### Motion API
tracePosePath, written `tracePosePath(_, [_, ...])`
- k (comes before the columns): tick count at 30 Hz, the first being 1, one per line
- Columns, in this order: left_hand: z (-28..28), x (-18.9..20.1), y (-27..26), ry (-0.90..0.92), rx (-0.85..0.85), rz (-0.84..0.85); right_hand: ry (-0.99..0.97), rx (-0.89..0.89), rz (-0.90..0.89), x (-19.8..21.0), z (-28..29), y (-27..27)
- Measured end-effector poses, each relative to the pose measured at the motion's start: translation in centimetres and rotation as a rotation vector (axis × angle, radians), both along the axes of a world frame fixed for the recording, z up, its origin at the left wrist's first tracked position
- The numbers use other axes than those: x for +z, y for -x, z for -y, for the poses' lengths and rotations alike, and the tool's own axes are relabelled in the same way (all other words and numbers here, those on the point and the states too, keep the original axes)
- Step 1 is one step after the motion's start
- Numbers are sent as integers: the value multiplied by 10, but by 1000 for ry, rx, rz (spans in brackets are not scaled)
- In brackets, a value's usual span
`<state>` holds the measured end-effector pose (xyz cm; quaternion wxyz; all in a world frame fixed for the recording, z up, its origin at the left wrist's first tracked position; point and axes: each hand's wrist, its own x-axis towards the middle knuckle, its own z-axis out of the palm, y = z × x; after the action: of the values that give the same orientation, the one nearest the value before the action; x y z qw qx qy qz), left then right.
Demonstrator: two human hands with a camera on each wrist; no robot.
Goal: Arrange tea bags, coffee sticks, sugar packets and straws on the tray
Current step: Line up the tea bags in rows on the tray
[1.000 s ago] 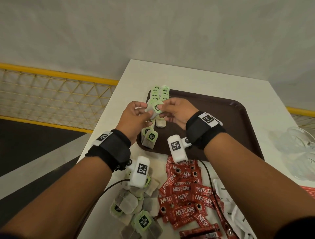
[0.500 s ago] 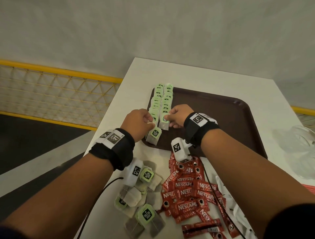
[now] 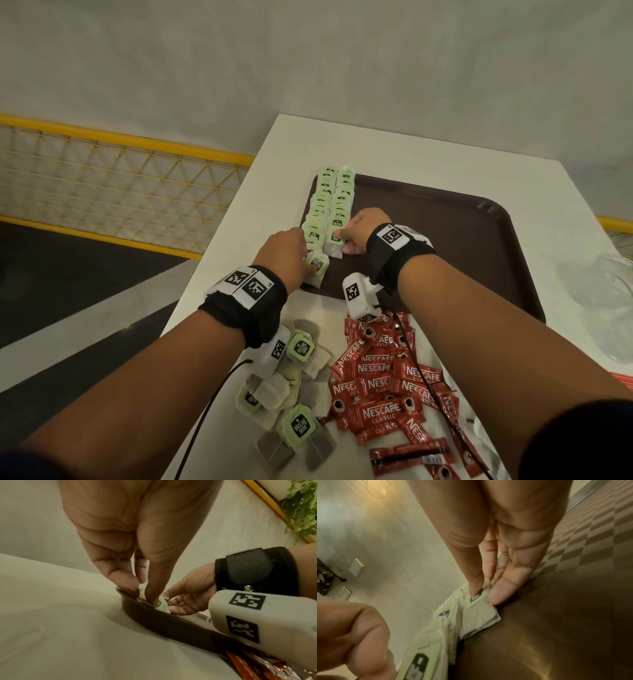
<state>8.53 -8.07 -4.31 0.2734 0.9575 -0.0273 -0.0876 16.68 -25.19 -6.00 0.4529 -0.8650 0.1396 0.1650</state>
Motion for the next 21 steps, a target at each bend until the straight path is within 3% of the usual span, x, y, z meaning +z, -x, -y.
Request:
tracePosePath(10, [-3,-1,4,9,52,-3,117,-15,-109,14,-6,8])
tracePosePath(14, [-13,7,9,53,44,44,152,53,71,51,7,32])
tracePosePath(17, [-23,16,19,74,-24,126,162,216,162,75,8,61])
tracePosePath(21, [-34,22,44,70,-120,141,226,540,133,87,-11,103])
